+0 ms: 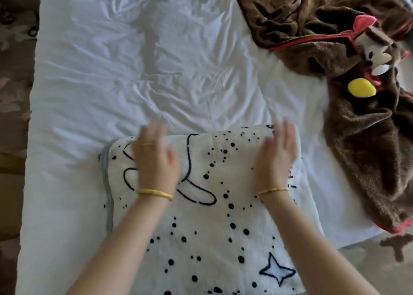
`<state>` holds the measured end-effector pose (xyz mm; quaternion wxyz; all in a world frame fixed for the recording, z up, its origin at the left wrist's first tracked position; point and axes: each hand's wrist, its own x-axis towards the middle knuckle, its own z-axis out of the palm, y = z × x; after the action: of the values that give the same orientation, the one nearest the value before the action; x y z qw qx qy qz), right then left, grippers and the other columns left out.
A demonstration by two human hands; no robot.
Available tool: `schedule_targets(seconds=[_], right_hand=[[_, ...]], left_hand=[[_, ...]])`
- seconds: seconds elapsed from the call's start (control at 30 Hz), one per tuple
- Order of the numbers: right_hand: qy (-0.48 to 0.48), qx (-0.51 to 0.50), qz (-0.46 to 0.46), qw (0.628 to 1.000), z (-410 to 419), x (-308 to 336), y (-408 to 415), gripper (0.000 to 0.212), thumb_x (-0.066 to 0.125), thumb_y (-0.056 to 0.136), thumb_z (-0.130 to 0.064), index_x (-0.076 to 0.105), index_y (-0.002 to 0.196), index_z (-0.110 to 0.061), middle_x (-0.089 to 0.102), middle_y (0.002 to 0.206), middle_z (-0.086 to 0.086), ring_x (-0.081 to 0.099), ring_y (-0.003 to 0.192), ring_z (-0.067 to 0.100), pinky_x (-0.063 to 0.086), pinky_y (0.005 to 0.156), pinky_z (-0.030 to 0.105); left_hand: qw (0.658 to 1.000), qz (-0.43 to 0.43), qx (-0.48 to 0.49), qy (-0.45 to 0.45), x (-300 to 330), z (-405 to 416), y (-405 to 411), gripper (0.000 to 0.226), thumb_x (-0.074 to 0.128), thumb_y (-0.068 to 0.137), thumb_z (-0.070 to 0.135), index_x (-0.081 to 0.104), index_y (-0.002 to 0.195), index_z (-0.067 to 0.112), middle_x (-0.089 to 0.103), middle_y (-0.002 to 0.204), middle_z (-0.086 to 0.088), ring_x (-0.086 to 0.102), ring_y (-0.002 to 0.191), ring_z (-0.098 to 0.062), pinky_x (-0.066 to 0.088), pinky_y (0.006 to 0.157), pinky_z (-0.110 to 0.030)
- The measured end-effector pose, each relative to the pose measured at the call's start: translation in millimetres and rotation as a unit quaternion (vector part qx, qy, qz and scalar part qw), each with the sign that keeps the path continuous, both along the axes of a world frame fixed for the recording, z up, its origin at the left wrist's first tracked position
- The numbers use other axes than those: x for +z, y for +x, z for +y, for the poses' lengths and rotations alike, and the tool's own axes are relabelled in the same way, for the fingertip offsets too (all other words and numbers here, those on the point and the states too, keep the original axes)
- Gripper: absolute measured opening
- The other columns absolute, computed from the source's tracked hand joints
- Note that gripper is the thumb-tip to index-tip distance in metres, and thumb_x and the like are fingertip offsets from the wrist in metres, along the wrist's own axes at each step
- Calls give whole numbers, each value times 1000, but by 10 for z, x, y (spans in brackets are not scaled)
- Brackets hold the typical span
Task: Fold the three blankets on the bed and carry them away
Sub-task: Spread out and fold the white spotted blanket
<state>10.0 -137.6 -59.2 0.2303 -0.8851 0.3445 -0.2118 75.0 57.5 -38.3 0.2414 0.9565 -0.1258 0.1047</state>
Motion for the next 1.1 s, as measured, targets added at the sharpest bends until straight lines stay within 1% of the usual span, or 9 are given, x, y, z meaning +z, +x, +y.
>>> schedule_targets(seconds=[0.13,0.27,0.5,0.6,0.7,0.8,0.87,0.97,1.1], right_hand=[[-83,277,200,936,390,-299,-27,53,17,97,-34,10,149,-26,-6,156,-7,-18,142,13,-22,110,38],[-92,199,282,934,-142,-531,-264,56,5,96,-41,-3,149,-27,-7,157,-8,-14,143,9,-40,98,30],[1,34,317,948,-300,-311,-803,58,9,97,-42,-12,148,-26,-19,156,-2,-23,142,19,-19,113,49],[-5,74,248,966,152,-248,-1159,58,5,94,-48,-22,143,-34,-29,152,-4,-31,138,15,-30,108,40],[28,121,254,959,306,-395,-1500,56,9,96,-46,-27,138,-37,-33,148,-11,-37,133,8,-30,109,37],[49,67,258,962,45,-474,-1661,62,14,96,-48,-20,144,-29,-24,153,-8,-23,141,13,-16,116,41],[127,10,242,962,-174,-425,-1645,74,27,92,-57,-3,149,-21,3,157,5,6,144,24,9,118,43],[272,-22,227,935,-482,-310,-1626,74,54,81,-59,34,135,-12,51,126,11,50,111,28,44,92,39],[599,-21,193,777,-829,-136,-1743,63,71,73,-46,50,122,-13,68,105,9,66,92,28,56,78,44]], left_hand=[[954,175,-118,212,-401,-379,-377,58,27,97,43,3,149,31,-6,158,0,-9,145,-23,-7,111,-57],[952,186,-52,238,-673,119,-303,56,1,93,55,-24,139,35,-28,150,4,-30,135,-10,-19,110,-47],[943,226,101,222,-299,442,-473,61,28,98,37,1,150,23,-9,157,-7,-10,145,-26,-5,114,-55],[977,130,-17,166,-256,89,-1063,61,45,92,25,24,147,14,17,154,-17,13,142,-36,6,111,-60],[956,155,-125,213,-425,-51,-1727,54,26,94,41,38,142,19,31,150,-11,23,141,-30,17,109,-61],[947,209,-104,221,-571,83,-1960,61,6,97,44,36,142,16,30,150,-10,7,144,-21,13,112,-55],[944,212,-100,230,-547,74,-1966,62,4,97,42,38,141,14,34,148,-13,20,140,-25,13,112,-54],[936,237,-98,242,-449,-26,-1922,59,14,96,40,49,134,12,45,142,-14,40,132,-33,28,104,-59],[940,282,-46,186,-293,-177,-1859,53,33,96,31,23,147,22,14,157,-5,10,145,-21,8,117,-44]])
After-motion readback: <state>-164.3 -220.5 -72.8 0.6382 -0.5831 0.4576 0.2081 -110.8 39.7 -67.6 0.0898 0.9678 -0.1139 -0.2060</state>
